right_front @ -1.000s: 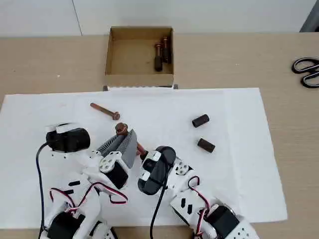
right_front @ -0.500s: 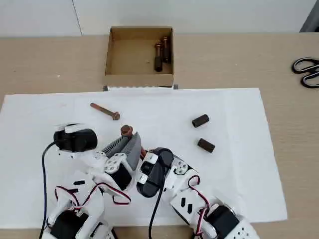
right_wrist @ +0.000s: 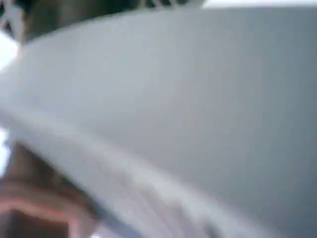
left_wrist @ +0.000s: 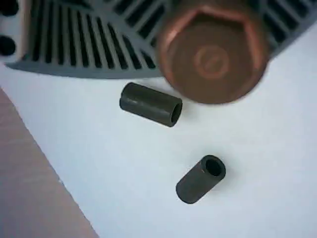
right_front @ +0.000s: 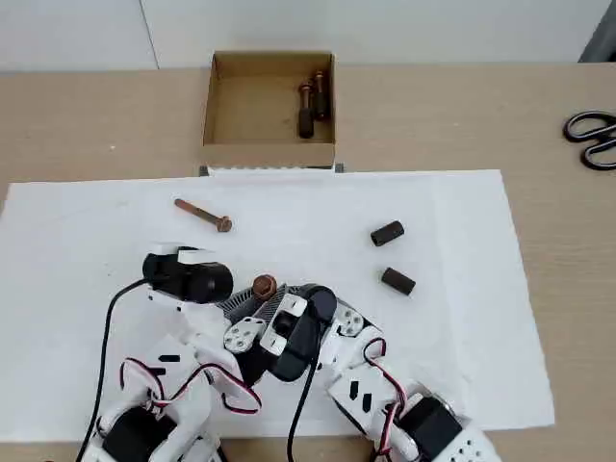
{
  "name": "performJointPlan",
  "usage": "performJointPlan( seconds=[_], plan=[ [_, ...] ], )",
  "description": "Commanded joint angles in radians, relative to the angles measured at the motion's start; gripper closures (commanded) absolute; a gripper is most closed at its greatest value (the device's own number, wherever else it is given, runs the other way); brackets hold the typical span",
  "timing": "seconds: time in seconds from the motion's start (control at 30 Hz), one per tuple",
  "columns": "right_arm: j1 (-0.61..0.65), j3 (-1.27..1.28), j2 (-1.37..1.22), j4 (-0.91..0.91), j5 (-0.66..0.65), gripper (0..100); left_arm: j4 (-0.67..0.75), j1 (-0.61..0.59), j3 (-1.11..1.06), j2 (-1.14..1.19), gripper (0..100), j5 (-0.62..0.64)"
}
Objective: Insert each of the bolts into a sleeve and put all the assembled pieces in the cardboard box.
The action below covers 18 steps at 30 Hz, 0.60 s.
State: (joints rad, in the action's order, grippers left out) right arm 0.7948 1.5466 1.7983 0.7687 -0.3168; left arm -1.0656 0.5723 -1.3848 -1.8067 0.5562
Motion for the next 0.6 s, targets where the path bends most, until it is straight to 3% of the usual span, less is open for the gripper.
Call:
performJointPlan(
  seconds=[0.0, 0.33, 0.57],
  plan=[
    [-0.015, -0.057, 0.015, -0.035, -0.008, 99.7, -0.021, 0.02, -0.019, -0.003, 99, -0.012],
    [-0.015, -0.049, 0.013, -0.031, -0.005, 99.7, -0.064, 0.017, -0.079, -0.006, 99, -0.081],
    [-0.016, -0.034, 0.013, -0.028, -0.008, 99.7, -0.063, 0.015, -0.076, -0.006, 82, -0.081]
  ],
)
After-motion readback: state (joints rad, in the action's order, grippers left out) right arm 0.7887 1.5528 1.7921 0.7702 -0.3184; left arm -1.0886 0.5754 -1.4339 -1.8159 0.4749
